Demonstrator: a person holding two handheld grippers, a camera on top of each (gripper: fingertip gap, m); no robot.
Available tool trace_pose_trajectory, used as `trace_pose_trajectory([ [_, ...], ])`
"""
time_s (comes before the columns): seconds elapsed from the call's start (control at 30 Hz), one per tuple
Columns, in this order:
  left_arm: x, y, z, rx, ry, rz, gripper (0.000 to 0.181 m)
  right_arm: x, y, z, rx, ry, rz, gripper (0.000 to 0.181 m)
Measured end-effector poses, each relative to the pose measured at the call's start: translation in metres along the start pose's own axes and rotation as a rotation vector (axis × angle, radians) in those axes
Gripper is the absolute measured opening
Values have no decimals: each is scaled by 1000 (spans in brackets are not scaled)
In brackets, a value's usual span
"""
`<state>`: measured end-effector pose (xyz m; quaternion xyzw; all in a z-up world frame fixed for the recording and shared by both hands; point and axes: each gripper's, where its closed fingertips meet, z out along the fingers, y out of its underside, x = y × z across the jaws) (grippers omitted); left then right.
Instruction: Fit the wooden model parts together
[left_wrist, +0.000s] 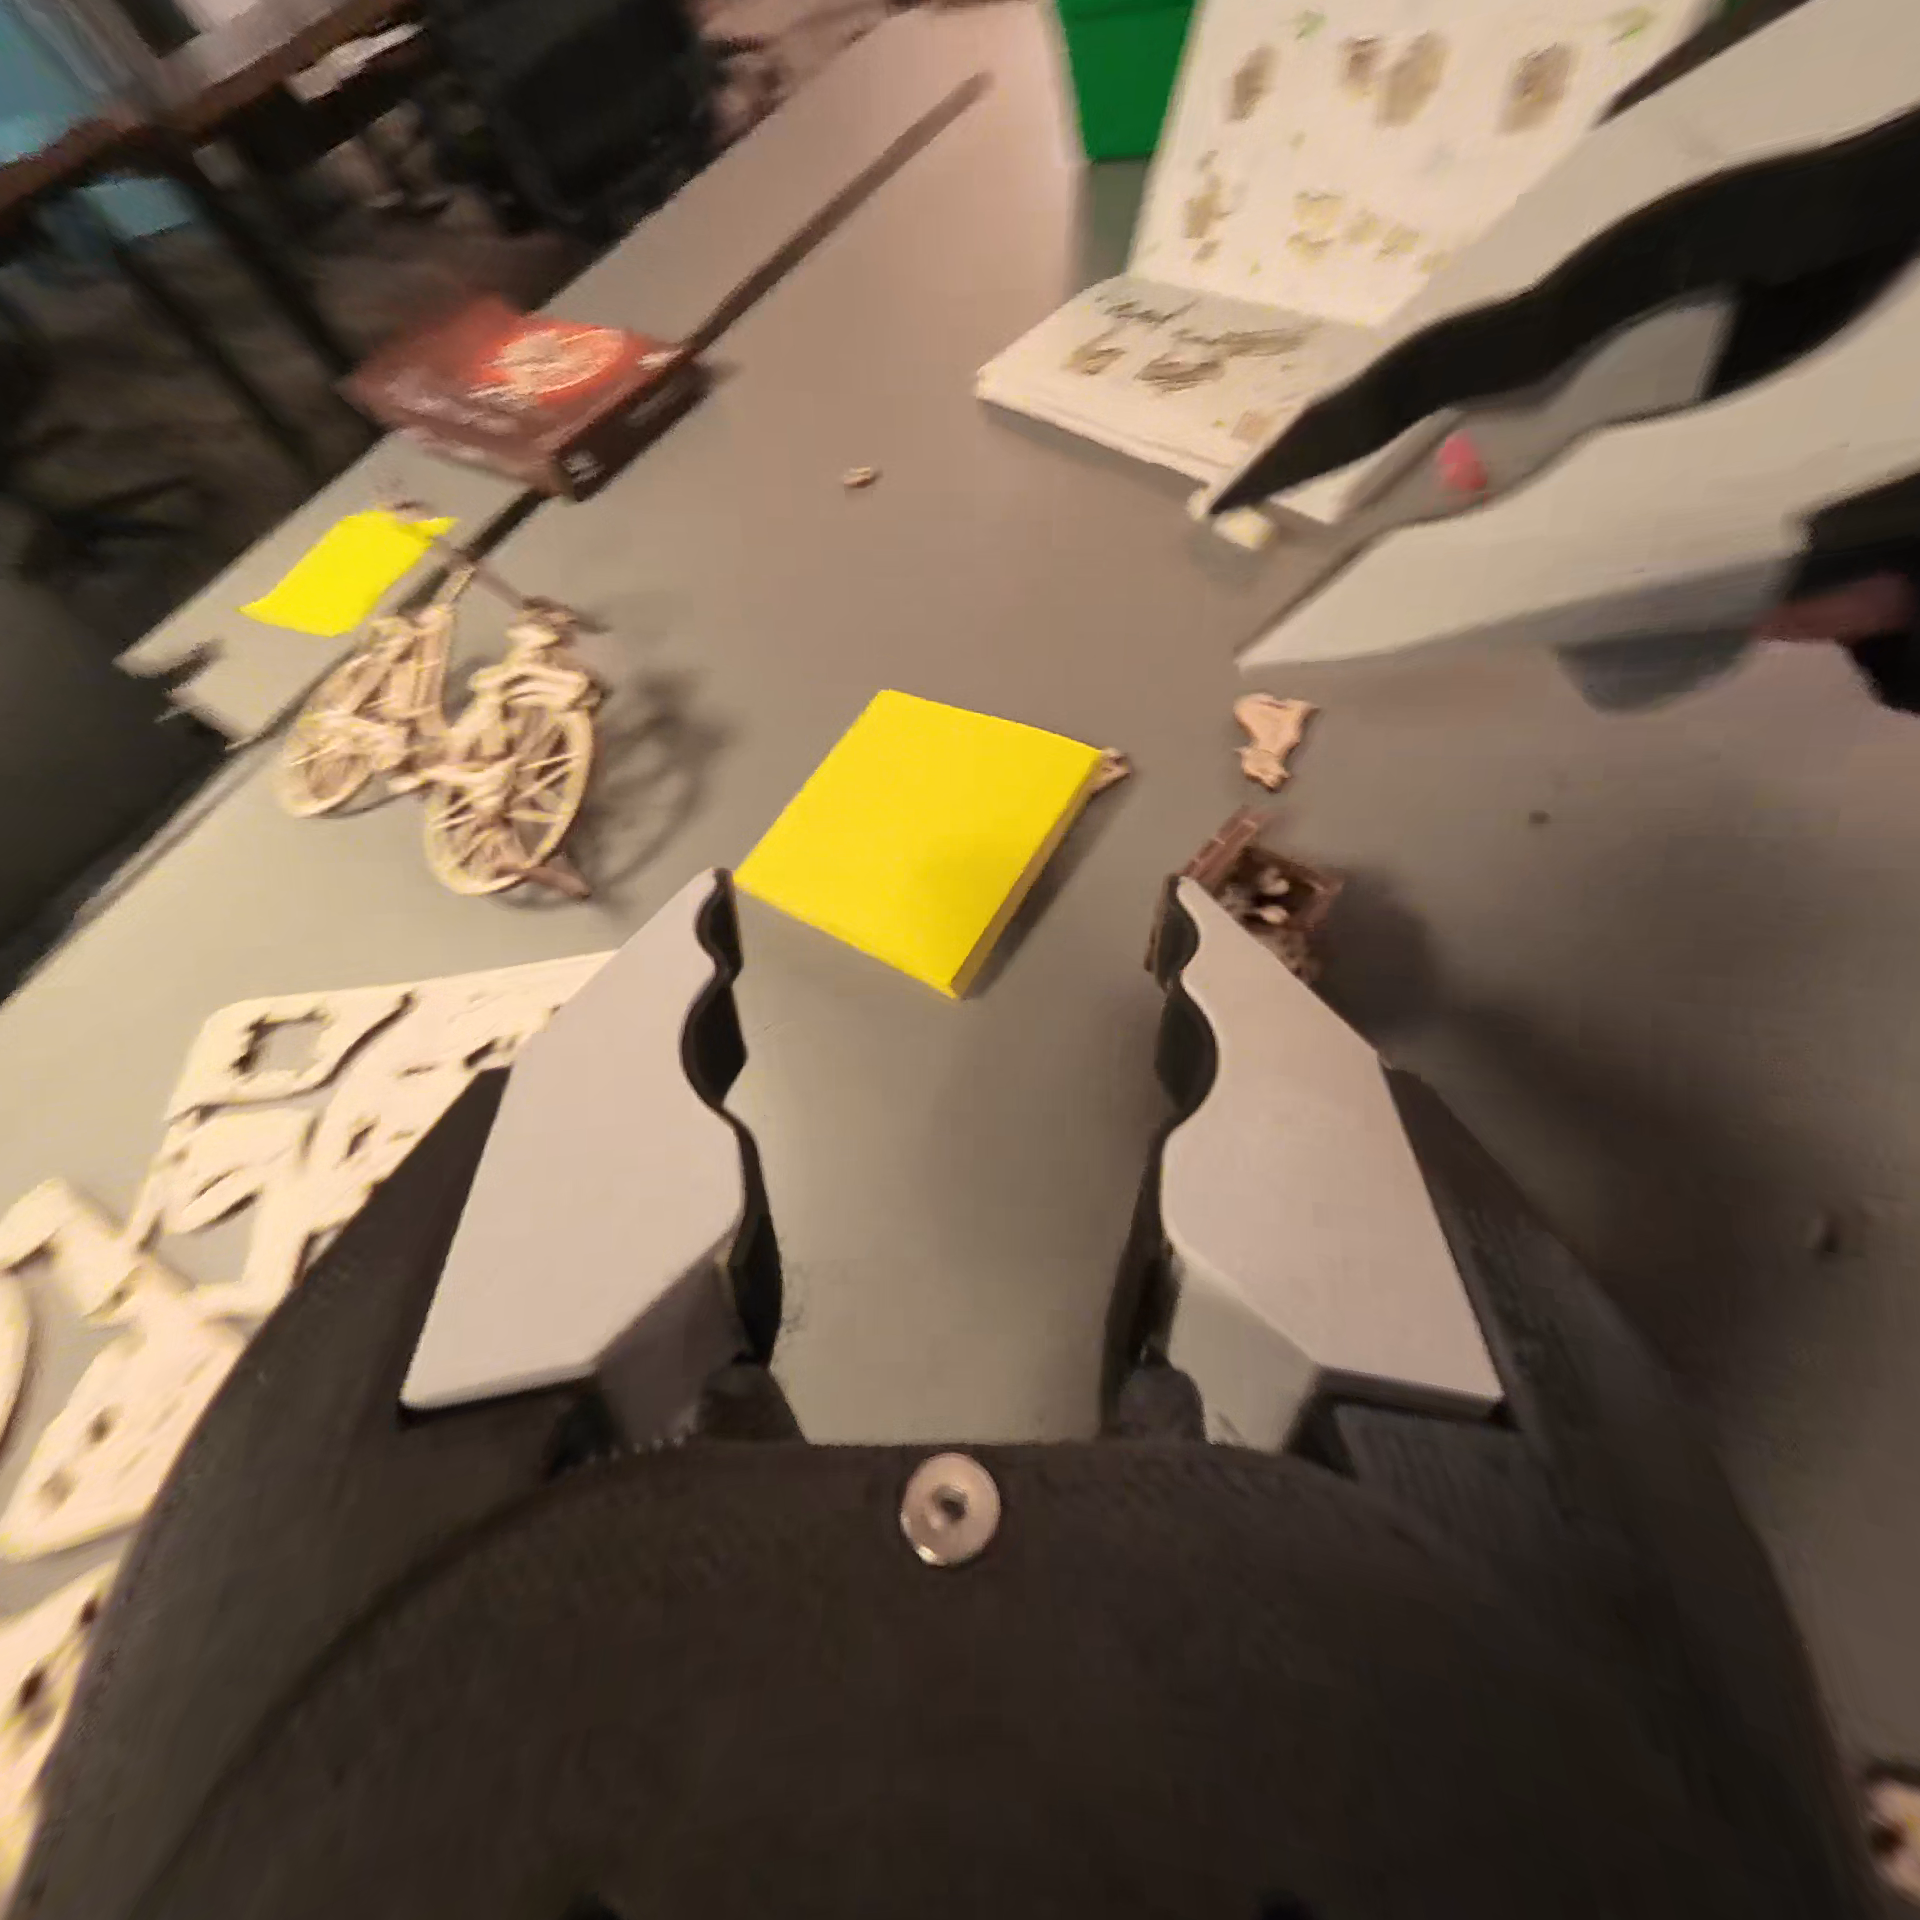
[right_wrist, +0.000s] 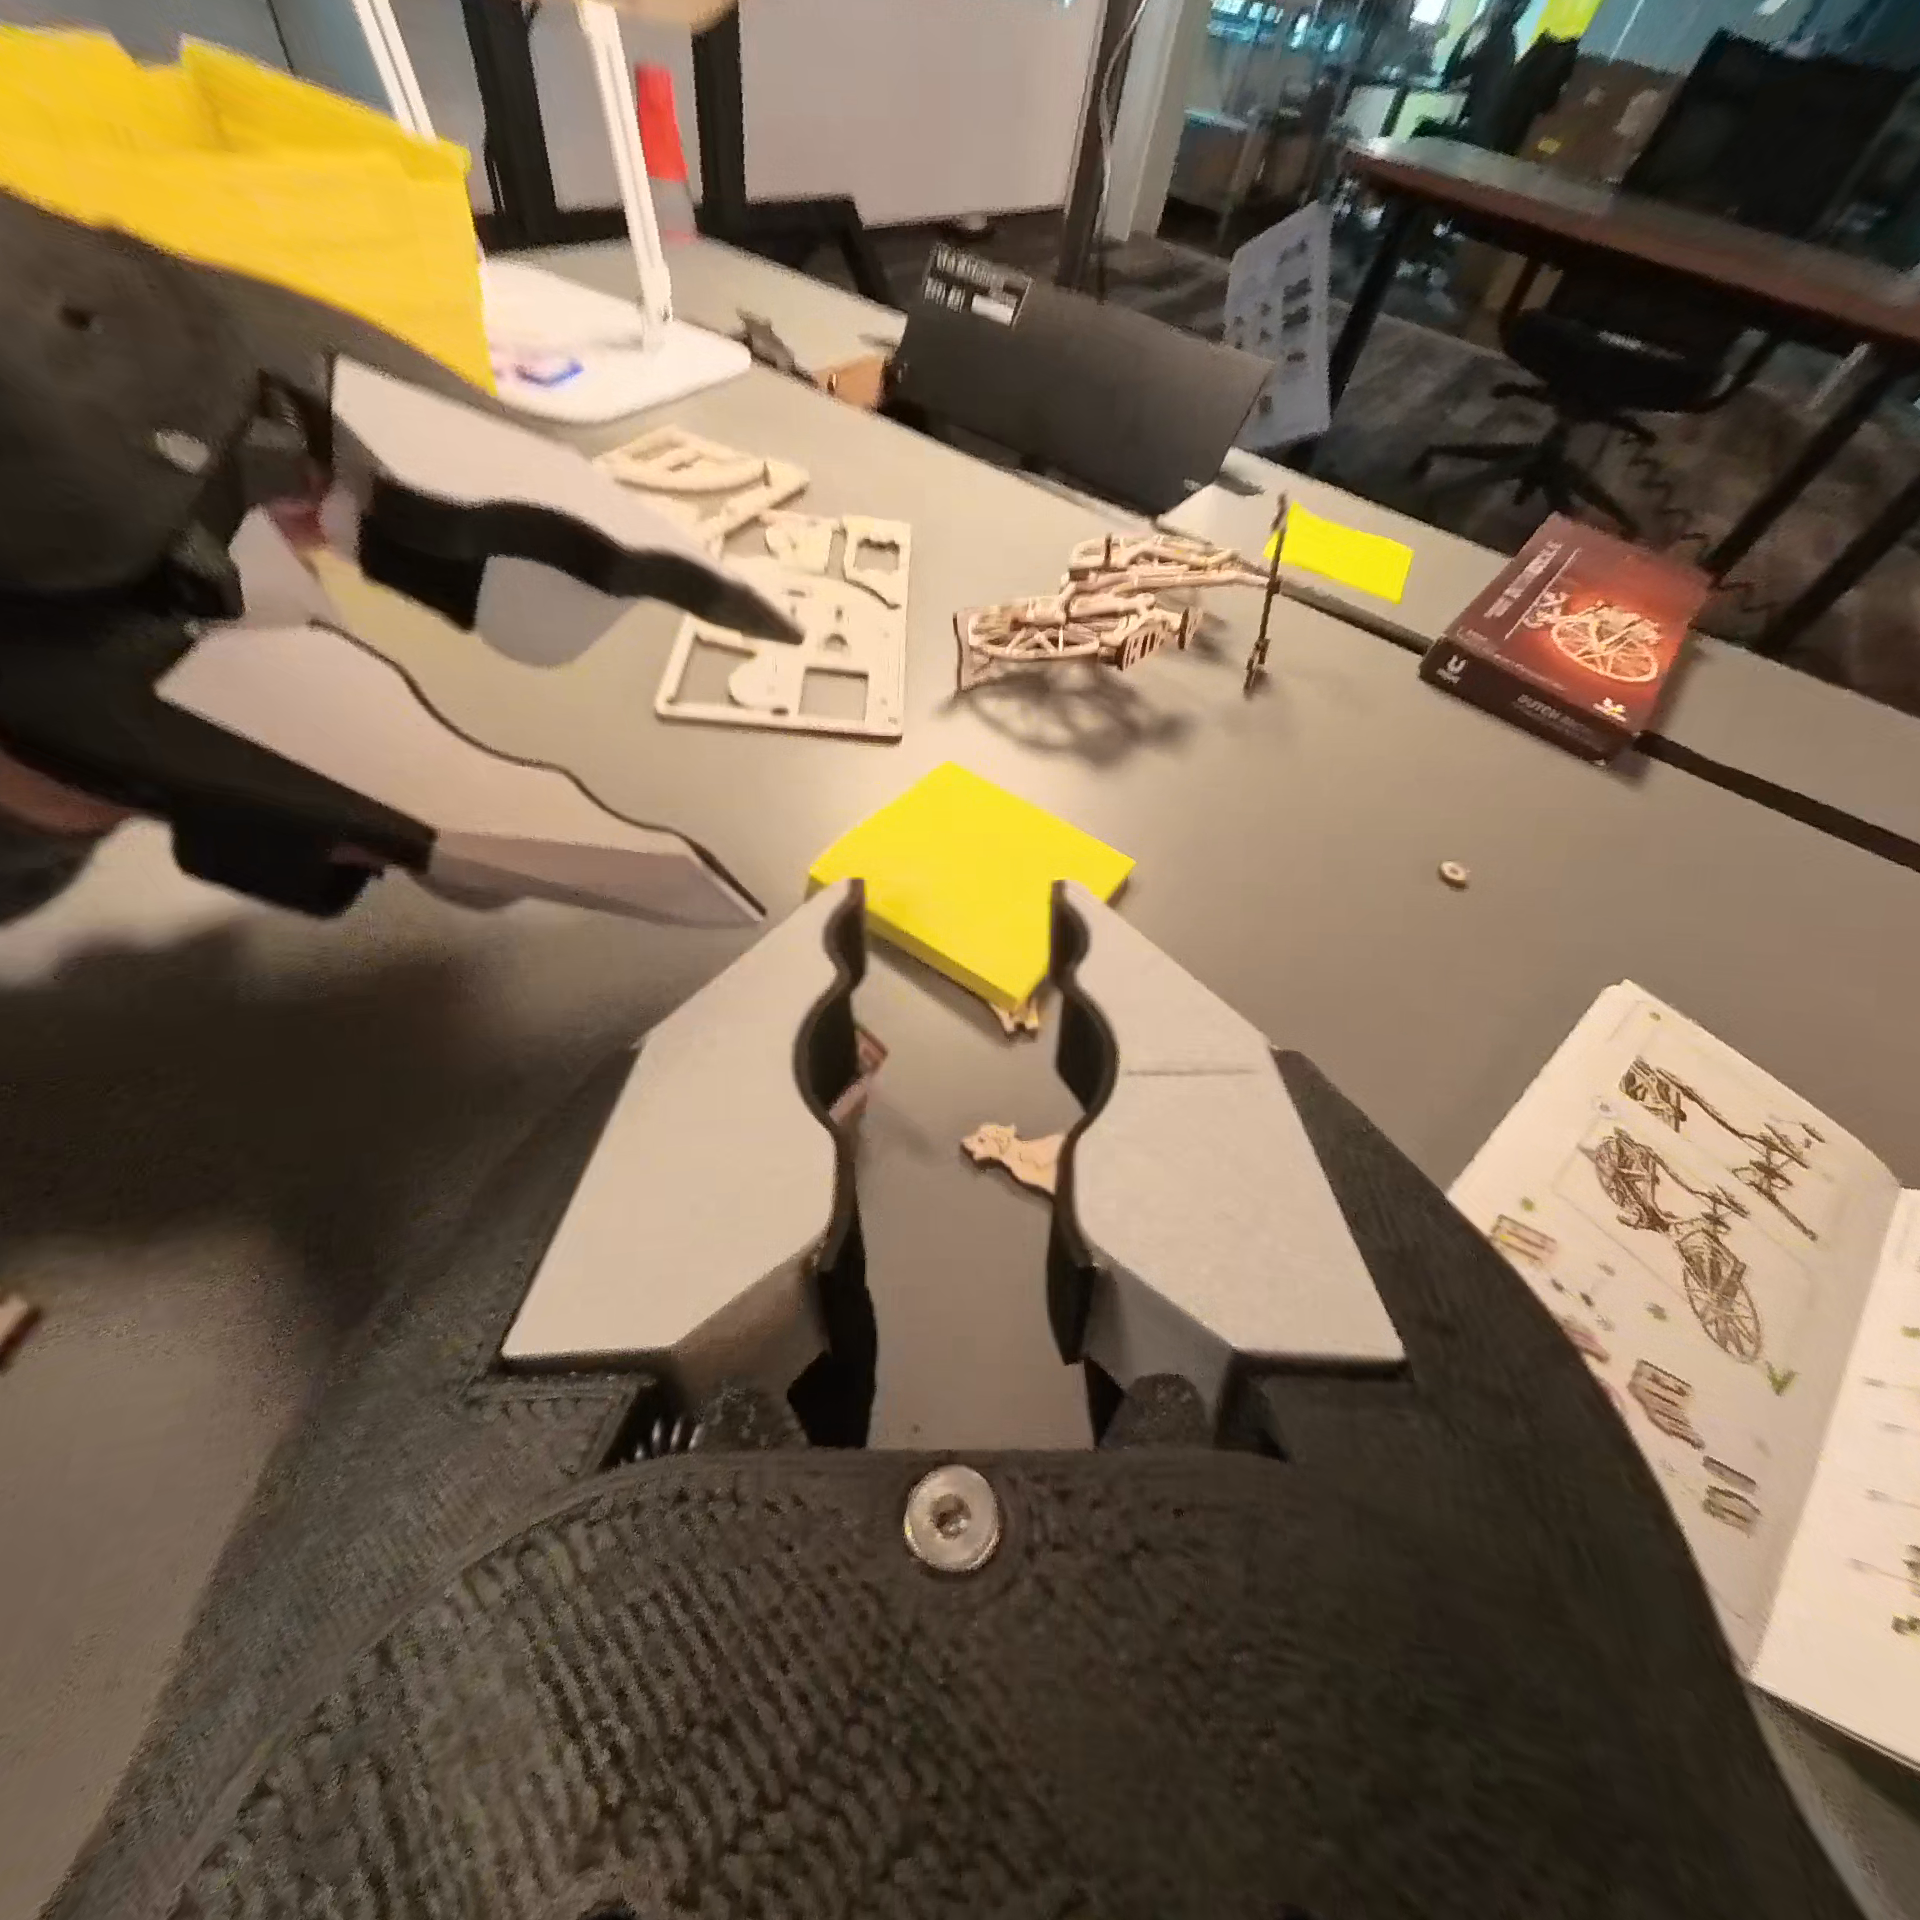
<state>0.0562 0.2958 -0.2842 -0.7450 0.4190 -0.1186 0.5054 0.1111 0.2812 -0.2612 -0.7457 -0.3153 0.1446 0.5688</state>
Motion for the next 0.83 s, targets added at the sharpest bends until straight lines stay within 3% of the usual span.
trace_pose_trajectory([
  [0.1,-11,0,-6,-94,-125,-79,84,-4,-26,-9,125,-34,97,66],
  [0.23,-45,15,-15,-326,-397,-51,127,-20,-64,-28,304,-122,187,104],
  [0.5,-47,10,-19,-471,-547,124,134,-46,-100,-67,496,-275,260,112],
  [0.83,-40,10,-27,-533,-590,191,133,-69,-92,-65,426,-346,238,111],
])
